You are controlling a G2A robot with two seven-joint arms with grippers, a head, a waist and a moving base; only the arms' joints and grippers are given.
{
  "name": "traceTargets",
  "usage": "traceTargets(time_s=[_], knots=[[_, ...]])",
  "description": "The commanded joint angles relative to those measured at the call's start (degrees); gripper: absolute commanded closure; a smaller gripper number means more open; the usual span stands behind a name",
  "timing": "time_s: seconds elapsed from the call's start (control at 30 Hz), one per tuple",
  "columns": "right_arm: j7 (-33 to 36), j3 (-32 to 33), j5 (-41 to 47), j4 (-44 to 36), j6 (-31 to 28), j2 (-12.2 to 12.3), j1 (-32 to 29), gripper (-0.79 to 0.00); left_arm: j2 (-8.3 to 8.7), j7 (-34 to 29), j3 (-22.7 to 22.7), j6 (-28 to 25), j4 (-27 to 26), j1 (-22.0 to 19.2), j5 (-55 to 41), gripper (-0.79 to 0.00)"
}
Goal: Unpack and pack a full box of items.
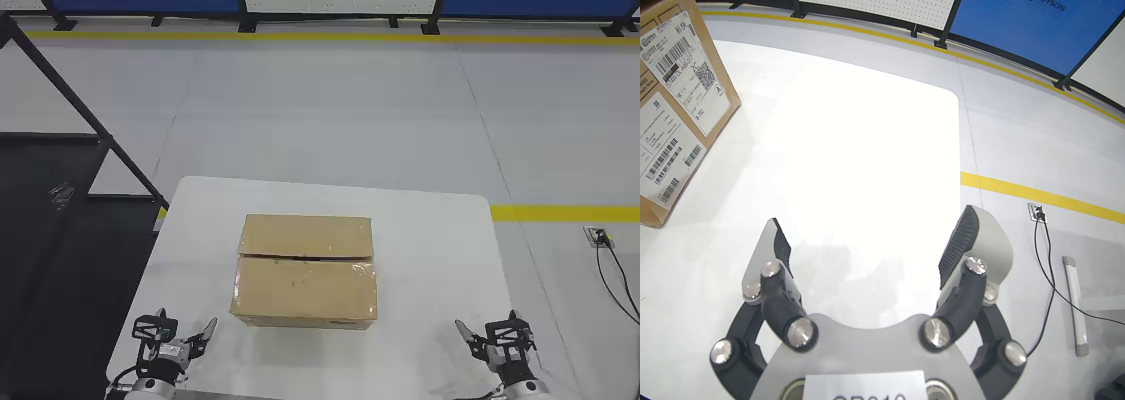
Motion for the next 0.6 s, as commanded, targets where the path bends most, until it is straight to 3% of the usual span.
traceTargets(time_s=[0.0, 0.57], knots=[[0.0, 0.0, 0.0, 0.0, 0.0, 0.0, 0.0, -0.785, 0.00, 0.0, 0.0, 0.0, 0.0, 0.0, 0.0, -0.784], [0.3, -0.2, 0.0, -0.5, 1.9, -0.3, 0.8, -0.785, 0.00, 0.0, 0.0, 0.0, 0.0, 0.0, 0.0, -0.785]])
